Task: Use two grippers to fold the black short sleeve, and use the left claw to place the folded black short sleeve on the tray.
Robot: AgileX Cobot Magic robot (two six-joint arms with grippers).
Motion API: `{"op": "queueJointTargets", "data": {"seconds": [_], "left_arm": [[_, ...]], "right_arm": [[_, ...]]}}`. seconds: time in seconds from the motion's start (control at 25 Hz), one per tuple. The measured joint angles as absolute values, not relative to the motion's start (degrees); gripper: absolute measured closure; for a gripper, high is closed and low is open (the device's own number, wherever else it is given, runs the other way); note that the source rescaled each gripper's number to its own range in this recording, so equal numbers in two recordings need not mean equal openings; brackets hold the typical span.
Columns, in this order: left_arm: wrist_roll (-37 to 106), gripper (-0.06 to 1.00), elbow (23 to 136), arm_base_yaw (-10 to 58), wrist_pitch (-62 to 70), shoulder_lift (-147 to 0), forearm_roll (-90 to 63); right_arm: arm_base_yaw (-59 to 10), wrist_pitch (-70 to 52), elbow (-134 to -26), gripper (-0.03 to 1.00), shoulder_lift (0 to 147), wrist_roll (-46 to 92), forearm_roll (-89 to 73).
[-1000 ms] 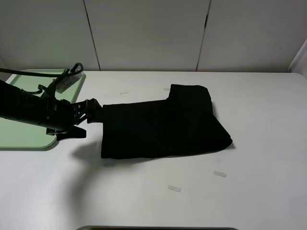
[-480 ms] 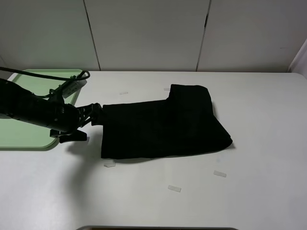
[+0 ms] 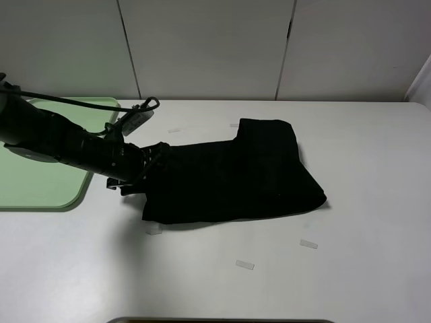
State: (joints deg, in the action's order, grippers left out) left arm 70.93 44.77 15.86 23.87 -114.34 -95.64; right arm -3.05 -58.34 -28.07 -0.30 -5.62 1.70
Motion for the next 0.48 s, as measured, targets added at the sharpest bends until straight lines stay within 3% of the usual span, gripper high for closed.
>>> {"op": "queueJointTargets", "data": {"seconds": [0.32, 0.4, 0.48], "left_arm": [[72.33, 0.79, 44.77, 17.18, 22.71, -115.57, -95.14], [73.96, 0.86, 44.77, 17.29, 23.23, -115.57, -95.01], [74.84, 0.86, 44.77, 17.36, 23.83, -115.44, -94.90]], "right_arm": [[-3.05, -58.34, -28.07, -0.03, -0.30, -5.62, 1.70], [-3.05, -58.34, -28.07, -0.03, -0.30, -5.62, 1.70], [-3.05, -58.34, -28.07, -0.03, -0.30, -5.62, 1.70]]}}
